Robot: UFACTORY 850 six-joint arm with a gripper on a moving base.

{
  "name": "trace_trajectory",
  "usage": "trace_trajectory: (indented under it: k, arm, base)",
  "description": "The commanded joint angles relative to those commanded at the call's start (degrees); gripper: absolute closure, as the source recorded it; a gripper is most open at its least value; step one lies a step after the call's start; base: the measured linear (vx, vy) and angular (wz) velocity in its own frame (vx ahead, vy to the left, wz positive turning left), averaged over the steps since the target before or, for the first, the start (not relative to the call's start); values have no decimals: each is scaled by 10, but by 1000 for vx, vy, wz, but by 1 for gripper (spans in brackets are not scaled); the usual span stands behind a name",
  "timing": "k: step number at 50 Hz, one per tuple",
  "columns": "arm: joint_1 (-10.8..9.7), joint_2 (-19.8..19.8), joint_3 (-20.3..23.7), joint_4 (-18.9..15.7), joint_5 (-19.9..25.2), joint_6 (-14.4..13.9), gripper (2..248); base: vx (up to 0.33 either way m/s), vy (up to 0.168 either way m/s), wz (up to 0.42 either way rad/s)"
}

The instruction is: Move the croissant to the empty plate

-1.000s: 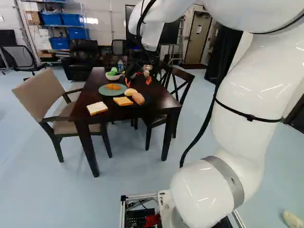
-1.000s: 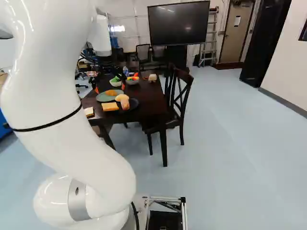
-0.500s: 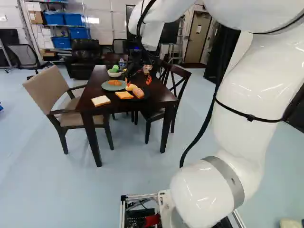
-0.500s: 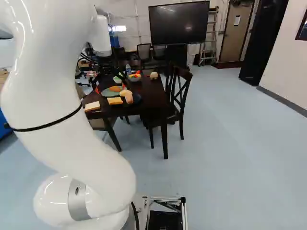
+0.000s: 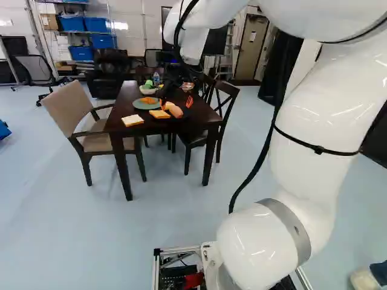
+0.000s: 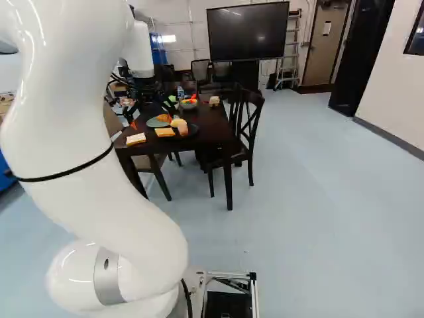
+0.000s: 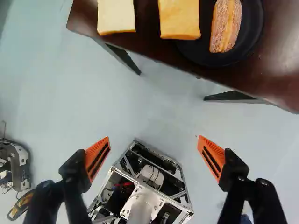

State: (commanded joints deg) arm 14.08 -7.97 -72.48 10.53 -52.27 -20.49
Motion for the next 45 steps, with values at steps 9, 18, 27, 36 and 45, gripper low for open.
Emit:
trace_trajectory:
  k: [9, 18, 27, 36, 45]
  arm:
    - [0, 0, 0, 0, 0, 0, 3]
    - [0, 0, 0, 0, 0, 0, 3]
    - [0, 0, 0, 0, 0, 0, 3]
    - [0, 0, 0, 0, 0, 0, 3]
    - [0, 0, 0, 0, 0, 0, 3]
  base:
    - [-189, 3, 10]
    - [-187, 5, 9]
    - [-192, 3, 13]
    - [-178, 4, 11]
    - [-129, 2, 10]
